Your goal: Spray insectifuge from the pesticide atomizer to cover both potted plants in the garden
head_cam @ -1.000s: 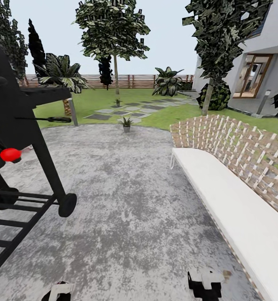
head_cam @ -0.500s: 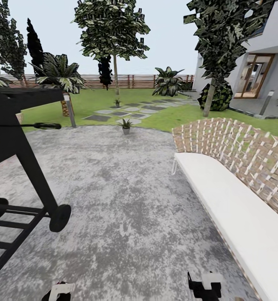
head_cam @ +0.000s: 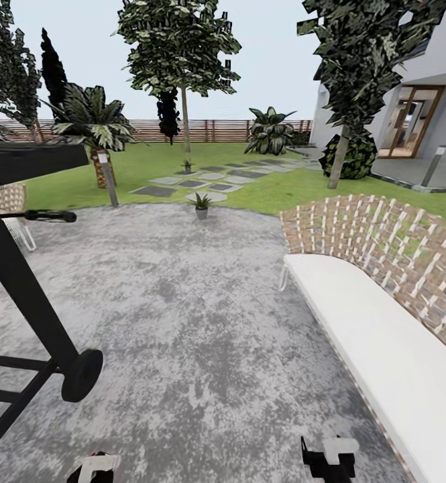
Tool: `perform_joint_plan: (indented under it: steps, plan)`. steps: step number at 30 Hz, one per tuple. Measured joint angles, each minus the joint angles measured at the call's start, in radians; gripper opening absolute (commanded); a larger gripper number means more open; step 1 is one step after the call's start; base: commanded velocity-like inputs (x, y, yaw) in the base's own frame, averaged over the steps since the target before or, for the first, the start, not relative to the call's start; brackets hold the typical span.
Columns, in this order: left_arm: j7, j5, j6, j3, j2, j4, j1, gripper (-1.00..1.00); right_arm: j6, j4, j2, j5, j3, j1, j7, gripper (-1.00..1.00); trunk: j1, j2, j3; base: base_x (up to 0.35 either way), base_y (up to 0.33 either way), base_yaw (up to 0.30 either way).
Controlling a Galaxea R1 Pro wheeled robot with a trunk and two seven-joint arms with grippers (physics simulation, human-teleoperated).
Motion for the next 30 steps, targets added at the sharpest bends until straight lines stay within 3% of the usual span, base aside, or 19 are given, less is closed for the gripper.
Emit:
perform_joint_plan:
  steps: [30]
  plan:
    - [0.0,-0.001,0.0,0.0,0.0,0.0,0.0,-1.0,0.0,0.0,0.0,0.0,0.0,0.0,0.001,1.0,0.0,0.0,0.0,0.34,0.0,0.0]
